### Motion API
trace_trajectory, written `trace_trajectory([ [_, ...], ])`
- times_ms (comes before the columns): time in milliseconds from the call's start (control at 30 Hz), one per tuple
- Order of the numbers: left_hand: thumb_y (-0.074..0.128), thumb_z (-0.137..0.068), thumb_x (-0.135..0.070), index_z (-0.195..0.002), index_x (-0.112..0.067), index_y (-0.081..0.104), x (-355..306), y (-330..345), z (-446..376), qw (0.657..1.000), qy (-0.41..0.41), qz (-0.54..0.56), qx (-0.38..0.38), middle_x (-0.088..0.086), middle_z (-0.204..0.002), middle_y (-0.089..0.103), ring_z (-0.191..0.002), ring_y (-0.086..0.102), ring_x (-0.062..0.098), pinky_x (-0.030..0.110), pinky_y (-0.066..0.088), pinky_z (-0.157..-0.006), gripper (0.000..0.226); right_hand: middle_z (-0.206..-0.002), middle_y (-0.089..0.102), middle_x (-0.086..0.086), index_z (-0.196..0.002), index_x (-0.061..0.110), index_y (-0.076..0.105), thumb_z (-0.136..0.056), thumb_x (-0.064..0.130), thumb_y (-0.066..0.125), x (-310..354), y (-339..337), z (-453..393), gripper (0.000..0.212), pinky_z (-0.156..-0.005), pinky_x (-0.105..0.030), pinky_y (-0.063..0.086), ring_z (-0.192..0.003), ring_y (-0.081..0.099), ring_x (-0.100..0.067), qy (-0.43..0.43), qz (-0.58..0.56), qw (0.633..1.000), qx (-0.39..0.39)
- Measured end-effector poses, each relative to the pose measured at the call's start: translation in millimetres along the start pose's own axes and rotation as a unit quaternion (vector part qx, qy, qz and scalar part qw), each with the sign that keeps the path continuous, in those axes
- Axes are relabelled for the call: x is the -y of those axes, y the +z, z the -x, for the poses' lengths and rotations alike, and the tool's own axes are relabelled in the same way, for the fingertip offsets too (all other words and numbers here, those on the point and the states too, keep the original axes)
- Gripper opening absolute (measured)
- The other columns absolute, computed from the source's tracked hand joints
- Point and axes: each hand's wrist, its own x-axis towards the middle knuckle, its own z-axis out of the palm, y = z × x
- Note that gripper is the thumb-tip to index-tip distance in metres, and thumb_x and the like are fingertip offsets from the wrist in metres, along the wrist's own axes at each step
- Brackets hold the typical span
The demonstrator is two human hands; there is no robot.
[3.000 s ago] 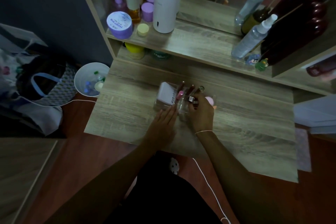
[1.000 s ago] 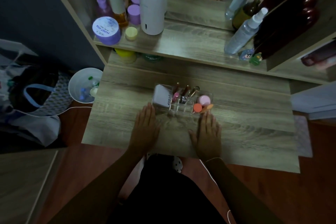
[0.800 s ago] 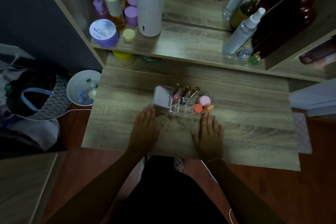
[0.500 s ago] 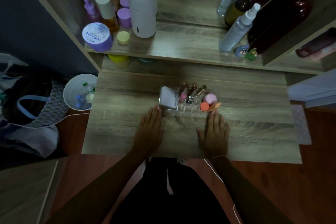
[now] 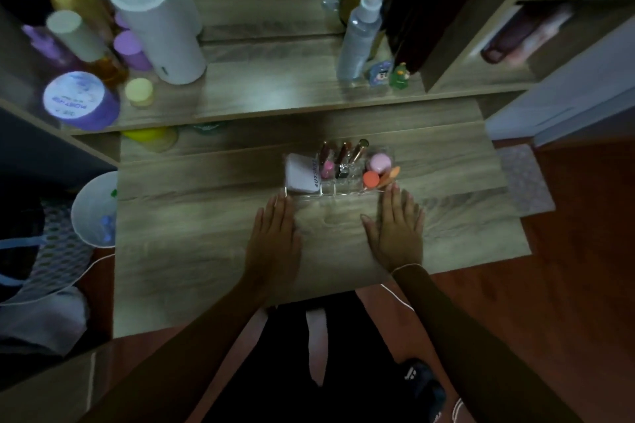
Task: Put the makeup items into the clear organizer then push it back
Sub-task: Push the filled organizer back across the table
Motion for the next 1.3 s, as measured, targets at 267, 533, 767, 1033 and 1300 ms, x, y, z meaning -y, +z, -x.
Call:
trace_trajectory([
  [267, 0.017, -0.089, -0.043, -0.147, -0.001, 0.016, -45.4, 7.0, -28.7, 1.000, 0.004, -0.011, 0.008, 0.019, -0.158, 0.013, -0.146, 0.013, 0.032, 0.046, 0.013, -0.118, 0.072, -0.160, 0.015, -0.011, -0.151, 0.012, 0.012, -0.095, 0.060, 0.024, -49.7, -6.6, -25.2, 0.074, -0.117, -0.059, 0.014, -0.147, 0.014, -0.036, -0.002, 0.014, 1.000, 0.015],
  [533, 0.045, -0.095, -0.032, -0.148, -0.003, 0.012, -84.3, 20.1, -48.3, 1.000, 0.004, -0.017, 0.022, 0.018, -0.159, 0.008, -0.147, 0.009, 0.031, 0.045, 0.009, -0.119, 0.069, -0.160, 0.015, -0.010, -0.151, 0.014, 0.009, -0.095, 0.059, 0.028, -94.0, -13.6, -45.2, 0.074, -0.117, -0.059, 0.012, -0.147, 0.012, -0.036, -0.007, -0.011, 1.000, 0.014],
  [767, 0.039, -0.097, -0.036, -0.149, -0.009, 0.002, -117.3, 31.4, -64.4, 0.999, -0.006, -0.025, 0.034, 0.013, -0.160, 0.000, -0.148, 0.001, 0.027, 0.042, 0.003, -0.119, 0.070, -0.161, 0.012, -0.009, -0.151, 0.016, 0.004, -0.093, 0.061, 0.021, -129.6, -22.6, -59.0, 0.075, -0.118, -0.059, 0.010, -0.148, 0.007, -0.034, -0.011, -0.025, 0.999, 0.019],
  [1033, 0.039, -0.096, -0.039, -0.149, -0.009, 0.000, -148.8, 34.5, -77.0, 0.999, -0.002, -0.018, 0.041, 0.012, -0.160, -0.005, -0.148, -0.004, 0.026, 0.043, -0.002, -0.119, 0.072, -0.162, 0.008, -0.008, -0.151, 0.016, 0.003, -0.096, 0.057, 0.026, -154.7, -33.5, -73.9, 0.072, -0.119, -0.058, 0.008, -0.148, 0.002, -0.032, -0.005, -0.031, 0.999, 0.024],
  [1300, 0.035, -0.097, -0.036, -0.150, -0.009, 0.002, -160.7, 35.7, -87.9, 1.000, 0.006, -0.011, 0.015, 0.010, -0.161, 0.000, -0.148, -0.004, 0.023, 0.043, -0.001, -0.119, 0.068, -0.162, 0.009, -0.009, -0.151, 0.016, 0.003, -0.096, 0.057, 0.025, -165.6, -37.9, -85.6, 0.072, -0.119, -0.057, 0.007, -0.148, 0.003, -0.032, 0.001, -0.037, 0.999, 0.026],
])
